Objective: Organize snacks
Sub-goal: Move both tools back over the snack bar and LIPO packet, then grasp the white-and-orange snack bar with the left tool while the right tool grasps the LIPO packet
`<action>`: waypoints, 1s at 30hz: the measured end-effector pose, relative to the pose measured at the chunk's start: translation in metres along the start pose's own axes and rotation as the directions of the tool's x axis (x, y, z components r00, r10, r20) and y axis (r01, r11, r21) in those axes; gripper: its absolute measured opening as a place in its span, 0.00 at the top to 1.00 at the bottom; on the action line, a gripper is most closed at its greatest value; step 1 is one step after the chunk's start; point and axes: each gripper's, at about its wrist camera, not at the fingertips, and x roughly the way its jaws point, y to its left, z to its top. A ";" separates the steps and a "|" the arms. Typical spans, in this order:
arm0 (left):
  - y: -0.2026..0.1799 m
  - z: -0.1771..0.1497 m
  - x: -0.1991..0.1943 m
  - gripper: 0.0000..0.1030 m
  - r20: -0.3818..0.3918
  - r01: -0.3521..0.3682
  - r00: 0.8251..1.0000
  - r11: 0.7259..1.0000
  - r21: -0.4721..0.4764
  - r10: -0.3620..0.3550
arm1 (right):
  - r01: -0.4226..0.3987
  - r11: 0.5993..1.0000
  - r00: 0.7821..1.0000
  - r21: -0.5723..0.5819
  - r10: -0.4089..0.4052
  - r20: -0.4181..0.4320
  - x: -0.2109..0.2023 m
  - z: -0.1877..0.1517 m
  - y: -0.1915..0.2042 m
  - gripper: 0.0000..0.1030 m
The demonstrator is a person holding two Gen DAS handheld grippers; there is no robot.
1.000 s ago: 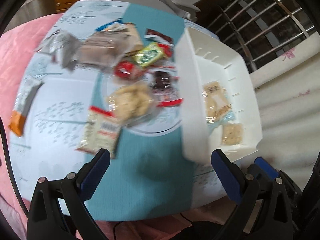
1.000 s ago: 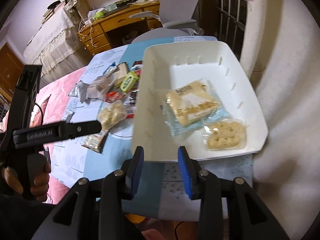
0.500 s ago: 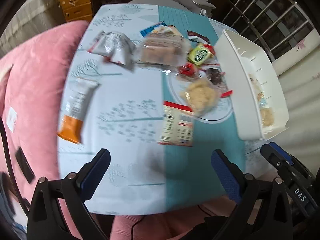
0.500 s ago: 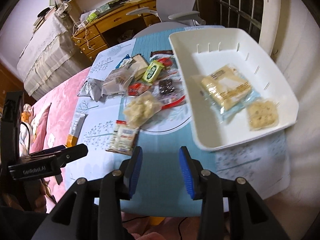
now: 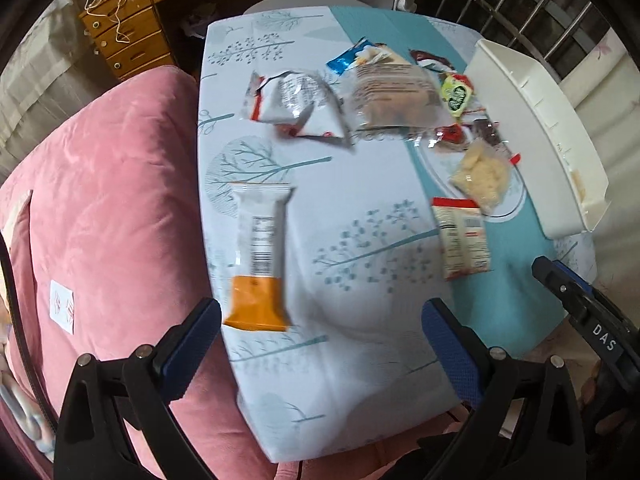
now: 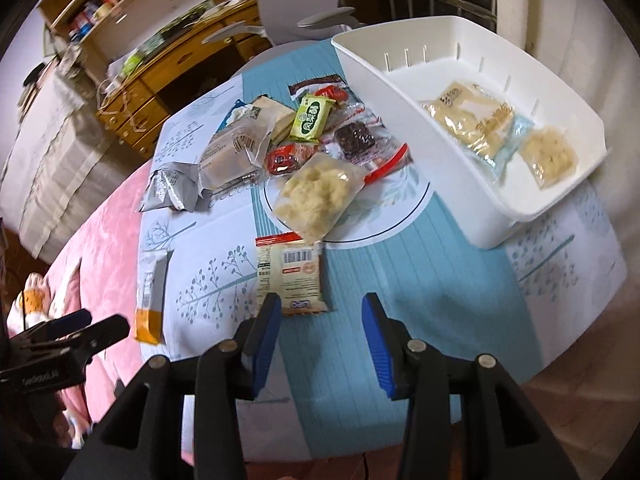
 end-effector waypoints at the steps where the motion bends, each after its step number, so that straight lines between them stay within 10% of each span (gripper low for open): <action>1: 0.006 0.001 0.002 0.03 0.001 0.013 1.000 1.000 -0.001 -0.013 | 0.006 1.000 1.000 0.010 -0.006 0.007 0.004 -0.003 0.004 0.59; 17: 0.056 0.009 0.056 0.03 -0.058 0.001 0.998 1.000 -0.010 -0.001 | 0.101 0.995 0.992 0.024 -0.103 0.073 0.046 -0.018 0.043 0.35; 30: 0.062 0.021 0.092 0.39 -0.126 -0.006 0.992 1.000 -0.012 0.005 | 0.212 0.971 0.977 -0.113 -0.206 0.061 0.080 -0.014 0.052 0.31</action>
